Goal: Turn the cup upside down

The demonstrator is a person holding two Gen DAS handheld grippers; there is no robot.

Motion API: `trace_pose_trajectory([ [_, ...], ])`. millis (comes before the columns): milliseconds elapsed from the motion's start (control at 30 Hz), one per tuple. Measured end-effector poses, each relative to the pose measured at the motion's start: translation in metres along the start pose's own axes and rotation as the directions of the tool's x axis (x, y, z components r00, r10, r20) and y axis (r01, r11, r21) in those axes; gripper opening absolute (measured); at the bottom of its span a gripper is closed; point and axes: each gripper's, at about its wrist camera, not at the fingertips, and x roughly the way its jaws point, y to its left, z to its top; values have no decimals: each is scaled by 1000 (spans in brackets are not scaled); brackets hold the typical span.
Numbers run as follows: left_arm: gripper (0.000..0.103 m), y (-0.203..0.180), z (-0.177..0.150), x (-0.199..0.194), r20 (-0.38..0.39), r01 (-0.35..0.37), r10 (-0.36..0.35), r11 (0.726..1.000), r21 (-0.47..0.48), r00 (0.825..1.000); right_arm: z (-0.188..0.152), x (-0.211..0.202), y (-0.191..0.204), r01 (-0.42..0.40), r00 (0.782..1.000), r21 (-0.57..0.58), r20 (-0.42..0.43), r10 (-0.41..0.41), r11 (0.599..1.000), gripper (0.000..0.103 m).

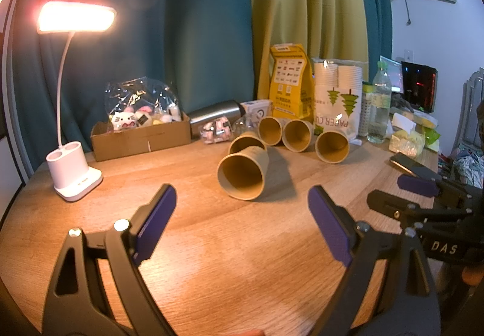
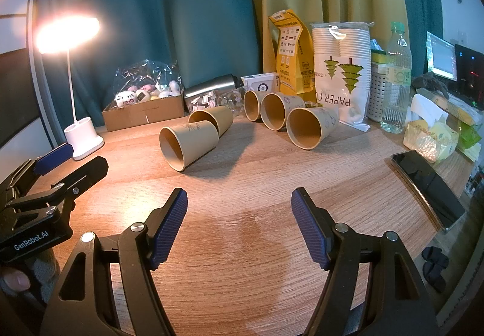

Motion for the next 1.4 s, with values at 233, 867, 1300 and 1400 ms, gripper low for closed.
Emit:
trace_pose_trajectory([
  [233,90,-3,2,12,-77,24,-21,999,37,997,0,1,-2,3,1000,8,-2,-3,1000,74],
  [867,90,5,103,202,-568,176,-152,984,-13,809,26,63,-61,-76,987,180,-128,100,981,75],
  [1300,90,-20,114,316,-698,117,-63,993,29,714,31,78,-88,-82,987,241,-116,113,967,75],
  [1400,90,-27,108,331,-731,115,-35,992,60,682,28,78,-95,-86,987,261,-112,119,962,75],
])
